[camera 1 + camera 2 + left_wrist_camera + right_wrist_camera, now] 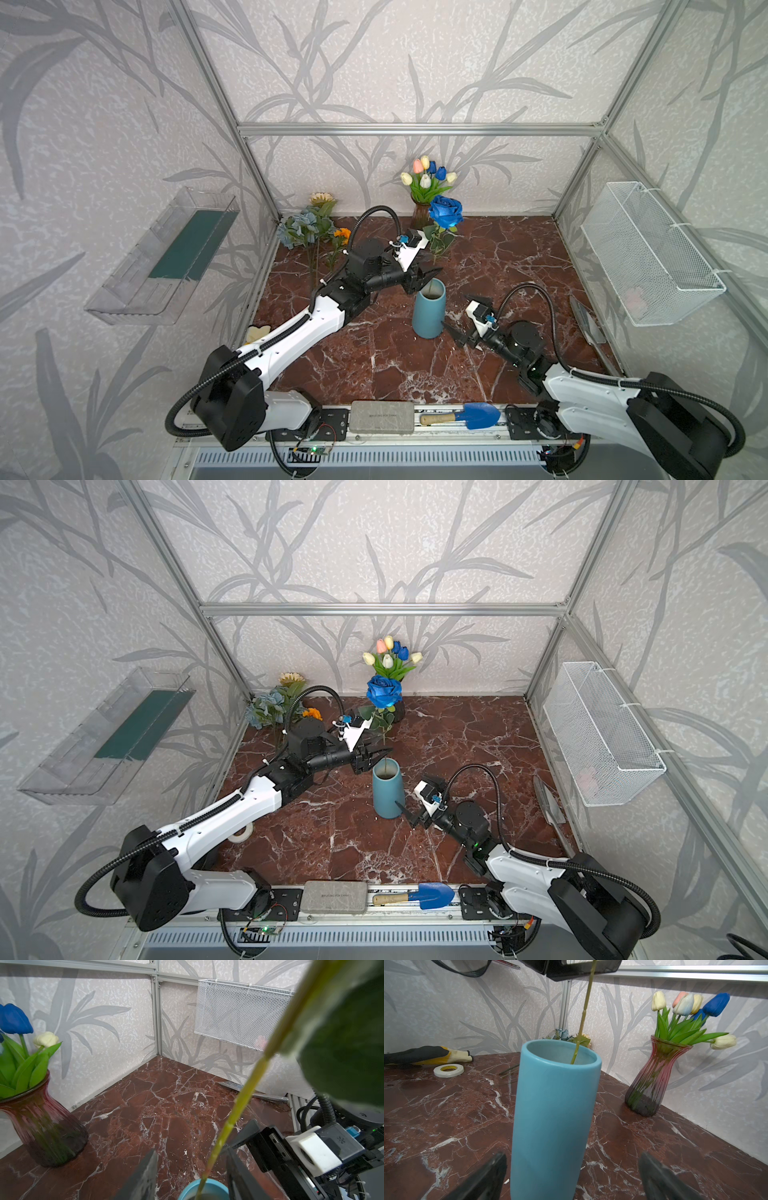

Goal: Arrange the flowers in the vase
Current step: 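Open the left gripper and release the blue rose into the teal vase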

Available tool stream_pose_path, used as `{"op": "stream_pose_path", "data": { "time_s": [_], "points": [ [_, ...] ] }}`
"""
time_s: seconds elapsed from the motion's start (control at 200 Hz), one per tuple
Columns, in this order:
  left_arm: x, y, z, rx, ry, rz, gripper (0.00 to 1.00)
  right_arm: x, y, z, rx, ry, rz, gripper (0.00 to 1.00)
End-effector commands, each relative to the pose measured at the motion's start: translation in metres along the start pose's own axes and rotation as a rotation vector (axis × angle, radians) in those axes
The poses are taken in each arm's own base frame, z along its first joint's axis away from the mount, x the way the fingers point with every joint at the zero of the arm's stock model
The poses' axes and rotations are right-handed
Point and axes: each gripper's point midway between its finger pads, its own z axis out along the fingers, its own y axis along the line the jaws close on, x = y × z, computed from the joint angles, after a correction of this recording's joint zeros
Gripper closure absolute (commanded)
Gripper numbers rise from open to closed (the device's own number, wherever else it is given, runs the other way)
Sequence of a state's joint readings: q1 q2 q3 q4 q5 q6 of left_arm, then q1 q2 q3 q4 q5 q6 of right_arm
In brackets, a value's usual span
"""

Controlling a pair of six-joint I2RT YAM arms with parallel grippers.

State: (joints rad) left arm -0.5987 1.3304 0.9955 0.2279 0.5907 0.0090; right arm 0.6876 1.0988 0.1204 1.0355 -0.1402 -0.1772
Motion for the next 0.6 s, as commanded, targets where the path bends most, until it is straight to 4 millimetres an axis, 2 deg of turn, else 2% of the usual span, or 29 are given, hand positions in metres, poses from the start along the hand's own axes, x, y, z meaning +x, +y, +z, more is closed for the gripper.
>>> {"op": "stream_pose_path", "data": {
  "time_s": [0.0, 0.095, 0.225, 0.355, 0.495, 0.595],
  "points": [
    [-0.009, 0.005, -0.009, 0.009, -0.006, 0.023, 0.44, -0.023, -0.002, 0.006, -0.002, -0.079, -0.007, 0.01],
    [-0.015, 0.014, -0.015, 0.022, -0.012, 0.007, 0.40, -0.021, -0.001, 0.008, -0.007, -0.074, -0.004, 0.01],
    [-0.015, 0.031, -0.024, -0.013, -0.018, 0.004, 0.01, -0.020, -0.001, 0.009, -0.003, -0.074, -0.008, 0.01],
    [-0.023, 0.044, -0.041, -0.049, -0.091, 0.011, 0.00, -0.021, -0.002, 0.009, 0.003, -0.083, -0.011, 0.01],
    [-0.038, 0.057, -0.069, -0.082, -0.183, 0.013, 0.00, -0.021, -0.001, 0.009, 0.000, -0.092, -0.008, 0.01],
    [-0.047, 0.074, -0.093, -0.198, -0.306, 0.017, 0.01, -0.021, -0.002, 0.009, 0.004, -0.092, -0.008, 0.01]
  ]
}}
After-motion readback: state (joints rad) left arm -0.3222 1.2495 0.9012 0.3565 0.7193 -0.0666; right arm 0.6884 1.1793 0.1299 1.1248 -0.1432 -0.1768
